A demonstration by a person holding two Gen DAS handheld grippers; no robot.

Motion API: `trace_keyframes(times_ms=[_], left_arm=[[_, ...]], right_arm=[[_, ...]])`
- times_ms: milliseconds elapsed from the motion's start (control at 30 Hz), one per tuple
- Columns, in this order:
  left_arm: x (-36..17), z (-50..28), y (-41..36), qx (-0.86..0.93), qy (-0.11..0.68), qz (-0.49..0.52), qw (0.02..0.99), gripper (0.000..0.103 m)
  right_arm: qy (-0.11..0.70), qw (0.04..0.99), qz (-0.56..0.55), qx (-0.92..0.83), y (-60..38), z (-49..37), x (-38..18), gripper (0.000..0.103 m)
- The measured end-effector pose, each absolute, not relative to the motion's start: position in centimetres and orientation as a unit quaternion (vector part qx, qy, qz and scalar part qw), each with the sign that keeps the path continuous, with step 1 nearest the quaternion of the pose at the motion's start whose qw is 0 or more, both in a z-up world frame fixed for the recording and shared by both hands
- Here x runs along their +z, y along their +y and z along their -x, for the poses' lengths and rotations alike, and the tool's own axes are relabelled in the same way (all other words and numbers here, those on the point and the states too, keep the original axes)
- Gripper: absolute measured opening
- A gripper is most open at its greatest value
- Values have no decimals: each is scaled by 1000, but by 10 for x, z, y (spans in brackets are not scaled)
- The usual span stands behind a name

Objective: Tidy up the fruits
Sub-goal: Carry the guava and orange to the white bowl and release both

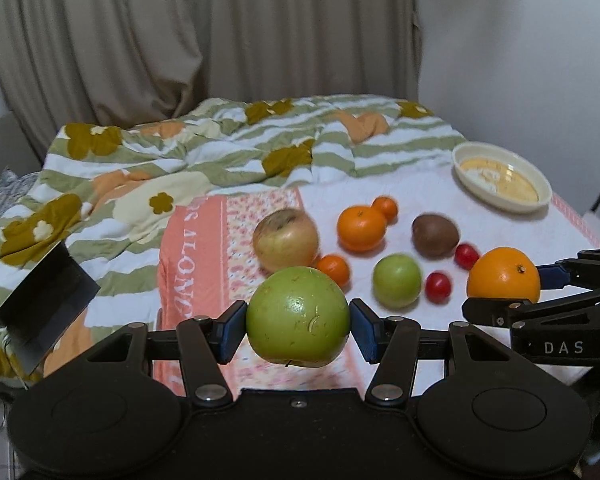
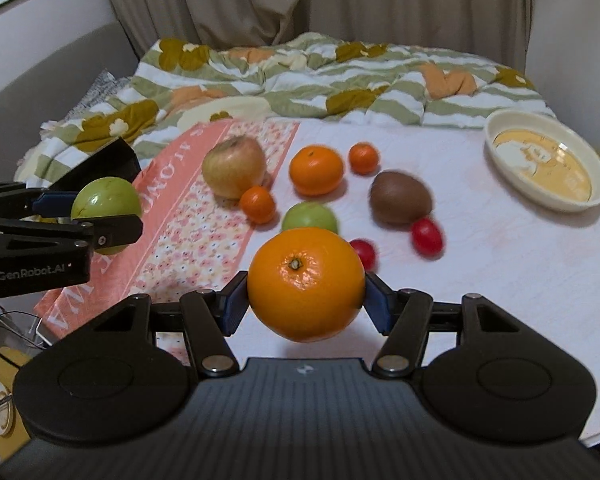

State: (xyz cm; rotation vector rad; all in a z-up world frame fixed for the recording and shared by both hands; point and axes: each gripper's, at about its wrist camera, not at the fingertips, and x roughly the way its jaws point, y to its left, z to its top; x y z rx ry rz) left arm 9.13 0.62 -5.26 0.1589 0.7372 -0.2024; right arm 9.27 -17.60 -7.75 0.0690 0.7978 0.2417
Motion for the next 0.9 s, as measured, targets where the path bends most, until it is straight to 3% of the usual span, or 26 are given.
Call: trace_keyframes(times_ms=[433,900], left_arm=[[-27,-98,-108,-72,334,-27,939,60],[-38,-187,-224,-129,338,-35,932,60]], right_arm=[[358,926,-12,120,-314,-106,-40,75],[356,932,-35,54,-446,-191,-43,75]])
